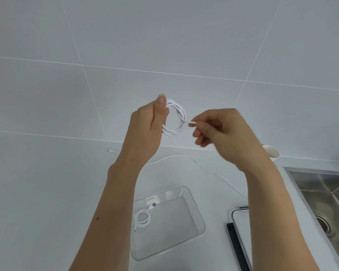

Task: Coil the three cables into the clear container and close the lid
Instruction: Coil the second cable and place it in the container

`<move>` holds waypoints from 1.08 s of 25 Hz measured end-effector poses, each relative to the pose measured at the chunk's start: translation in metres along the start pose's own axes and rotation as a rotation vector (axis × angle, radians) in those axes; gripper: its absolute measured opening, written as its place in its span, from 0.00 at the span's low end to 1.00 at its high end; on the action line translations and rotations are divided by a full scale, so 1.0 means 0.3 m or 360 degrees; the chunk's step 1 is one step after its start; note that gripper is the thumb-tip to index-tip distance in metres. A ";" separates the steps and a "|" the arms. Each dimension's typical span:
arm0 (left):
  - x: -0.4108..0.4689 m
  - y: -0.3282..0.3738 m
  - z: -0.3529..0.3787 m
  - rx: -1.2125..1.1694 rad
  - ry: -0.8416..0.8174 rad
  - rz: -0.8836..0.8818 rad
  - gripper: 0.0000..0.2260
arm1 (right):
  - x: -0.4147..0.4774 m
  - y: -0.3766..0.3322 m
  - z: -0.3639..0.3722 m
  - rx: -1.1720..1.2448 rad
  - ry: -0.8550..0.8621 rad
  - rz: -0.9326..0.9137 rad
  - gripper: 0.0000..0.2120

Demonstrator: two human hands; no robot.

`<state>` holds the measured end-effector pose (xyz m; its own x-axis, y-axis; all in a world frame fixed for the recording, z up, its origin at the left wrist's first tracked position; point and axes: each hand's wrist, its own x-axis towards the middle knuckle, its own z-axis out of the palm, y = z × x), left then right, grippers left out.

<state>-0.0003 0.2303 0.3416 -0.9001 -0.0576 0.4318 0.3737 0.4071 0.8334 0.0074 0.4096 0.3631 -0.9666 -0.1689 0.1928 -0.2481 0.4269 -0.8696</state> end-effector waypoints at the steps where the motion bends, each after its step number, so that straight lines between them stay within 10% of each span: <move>1: 0.000 -0.002 -0.003 -0.0059 0.0006 -0.0052 0.24 | 0.006 0.000 -0.019 0.0000 0.0116 -0.0045 0.13; 6: -0.021 0.012 0.026 -0.0361 0.0012 -0.0190 0.21 | -0.002 0.003 -0.017 0.0171 0.0390 -0.0136 0.12; 27: -0.025 -0.047 0.017 -0.0448 0.0031 -0.0063 0.20 | -0.031 0.024 0.020 0.0235 -0.0043 0.0065 0.05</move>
<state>0.0001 0.2296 0.3247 -0.9118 -0.0870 0.4014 0.3884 0.1353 0.9115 0.0151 0.4089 0.3522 -0.9731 -0.1789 0.1453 -0.1945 0.2991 -0.9342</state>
